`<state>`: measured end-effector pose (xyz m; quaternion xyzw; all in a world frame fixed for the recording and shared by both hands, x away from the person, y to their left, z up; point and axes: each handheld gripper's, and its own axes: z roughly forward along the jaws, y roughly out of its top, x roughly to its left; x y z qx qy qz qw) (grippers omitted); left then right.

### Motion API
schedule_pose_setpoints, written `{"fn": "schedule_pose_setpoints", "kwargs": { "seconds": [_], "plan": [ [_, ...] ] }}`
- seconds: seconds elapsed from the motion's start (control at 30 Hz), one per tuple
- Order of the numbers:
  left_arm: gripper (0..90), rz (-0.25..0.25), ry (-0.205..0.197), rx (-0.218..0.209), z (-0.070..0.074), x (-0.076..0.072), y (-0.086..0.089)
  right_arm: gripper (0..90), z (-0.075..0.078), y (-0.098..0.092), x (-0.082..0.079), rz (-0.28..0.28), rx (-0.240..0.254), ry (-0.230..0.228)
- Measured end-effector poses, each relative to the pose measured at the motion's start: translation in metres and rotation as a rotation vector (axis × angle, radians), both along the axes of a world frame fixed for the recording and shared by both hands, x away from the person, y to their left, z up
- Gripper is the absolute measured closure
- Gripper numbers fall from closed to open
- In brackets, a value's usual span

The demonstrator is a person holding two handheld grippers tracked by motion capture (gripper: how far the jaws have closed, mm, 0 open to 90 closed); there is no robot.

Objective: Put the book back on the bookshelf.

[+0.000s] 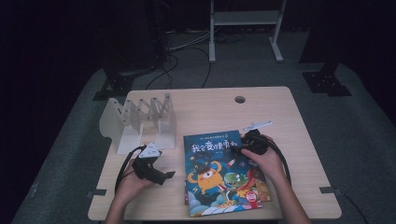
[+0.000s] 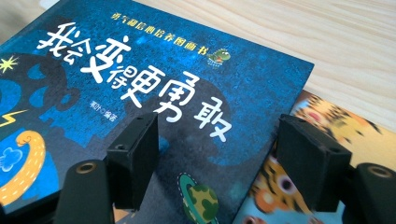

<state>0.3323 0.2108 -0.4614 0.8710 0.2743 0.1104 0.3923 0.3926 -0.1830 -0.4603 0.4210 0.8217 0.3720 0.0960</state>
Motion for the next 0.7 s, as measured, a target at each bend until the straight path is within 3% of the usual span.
{"fn": "schedule_pose_setpoints", "kwargs": {
  "seconds": [0.27, 0.5, 0.7],
  "plan": [
    [0.0, -0.003, -0.004, -0.005, 0.003, 0.001, -0.003, 30.0, 0.000, 0.014, 0.002, 0.058, 0.007, -0.002],
    [0.0, -0.007, -0.009, -0.002, 0.005, 0.004, -0.007, 31.5, 0.000, 0.037, 0.006, 0.142, 0.018, -0.004],
    [0.0, 0.007, -0.013, -0.005, 0.006, 0.007, -0.006, 31.5, -0.001, 0.053, 0.007, 0.178, 0.029, -0.017]
  ]
}}
